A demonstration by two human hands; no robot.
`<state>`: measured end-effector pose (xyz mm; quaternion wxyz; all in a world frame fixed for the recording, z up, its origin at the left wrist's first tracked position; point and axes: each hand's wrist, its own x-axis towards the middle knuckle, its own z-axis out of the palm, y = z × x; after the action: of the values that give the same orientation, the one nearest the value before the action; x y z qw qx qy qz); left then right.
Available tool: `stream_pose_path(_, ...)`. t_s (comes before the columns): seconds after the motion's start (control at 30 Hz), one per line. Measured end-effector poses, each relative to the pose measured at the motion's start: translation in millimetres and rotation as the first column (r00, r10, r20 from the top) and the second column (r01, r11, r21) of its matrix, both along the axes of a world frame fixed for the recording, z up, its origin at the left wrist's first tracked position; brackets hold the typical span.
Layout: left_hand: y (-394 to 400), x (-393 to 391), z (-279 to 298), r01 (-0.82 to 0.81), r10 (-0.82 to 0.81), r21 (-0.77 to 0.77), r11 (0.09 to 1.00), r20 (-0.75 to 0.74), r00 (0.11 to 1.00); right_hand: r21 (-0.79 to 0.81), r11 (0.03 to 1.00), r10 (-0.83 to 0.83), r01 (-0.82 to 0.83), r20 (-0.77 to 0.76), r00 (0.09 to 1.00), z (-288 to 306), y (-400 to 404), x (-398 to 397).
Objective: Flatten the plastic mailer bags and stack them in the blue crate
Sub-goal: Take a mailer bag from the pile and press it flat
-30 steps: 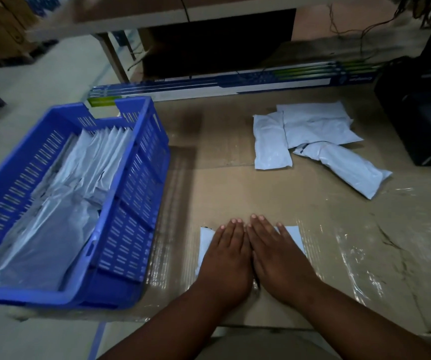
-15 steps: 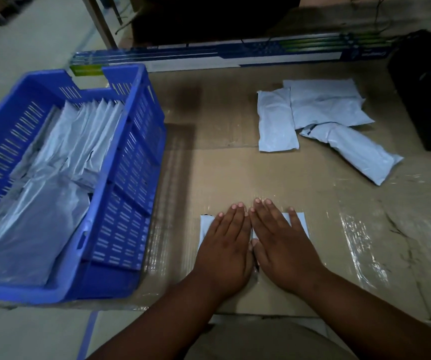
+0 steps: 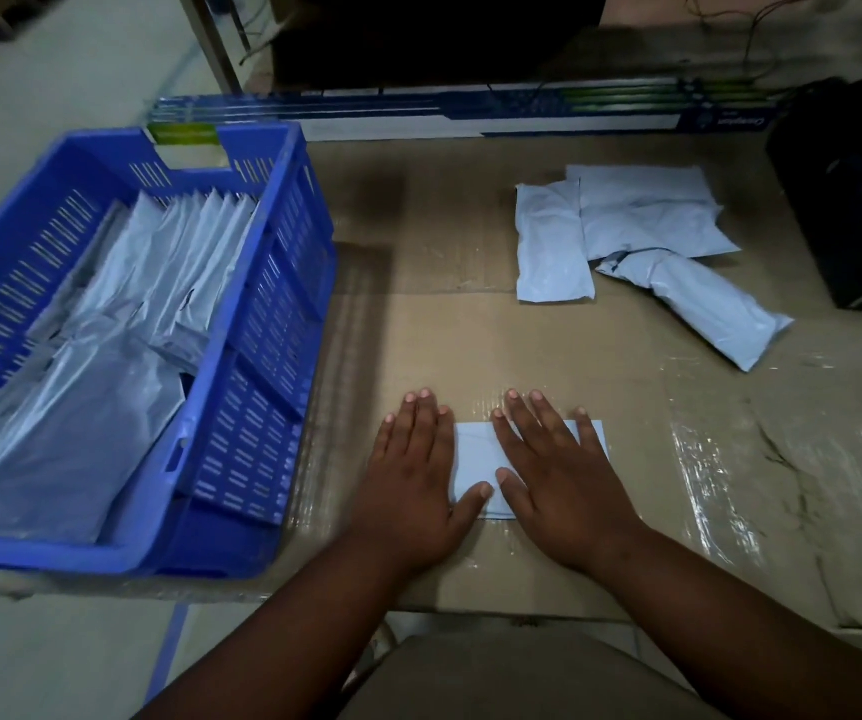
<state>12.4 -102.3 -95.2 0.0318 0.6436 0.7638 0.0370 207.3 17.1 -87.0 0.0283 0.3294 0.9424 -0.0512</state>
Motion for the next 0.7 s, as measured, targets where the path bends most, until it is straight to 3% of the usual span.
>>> stream_pose_path(0.23,-11,-4,9,-0.075,0.076,-0.037,0.996,0.021,0.997,-0.007,0.998,0.057,-0.057,0.0,0.998,4,17,-1)
stream_pose_path(0.33,-26,5,21,-0.035,0.035,0.024,0.999,0.01,0.999,0.026,0.999,0.046,-0.045,-0.042,0.998,15,17,-1)
stream_pose_path(0.43,-42,15,19,-0.002,0.001,0.071,0.997,0.01,1.0,0.05,0.984,0.173,-0.17,-0.075,0.982,17,-5,-2)
stream_pose_path(0.7,-51,16,7,-0.008,0.007,-0.038,0.999,-0.032,0.999,-0.017,0.983,0.18,-0.181,-0.036,0.983,-5,-32,-2)
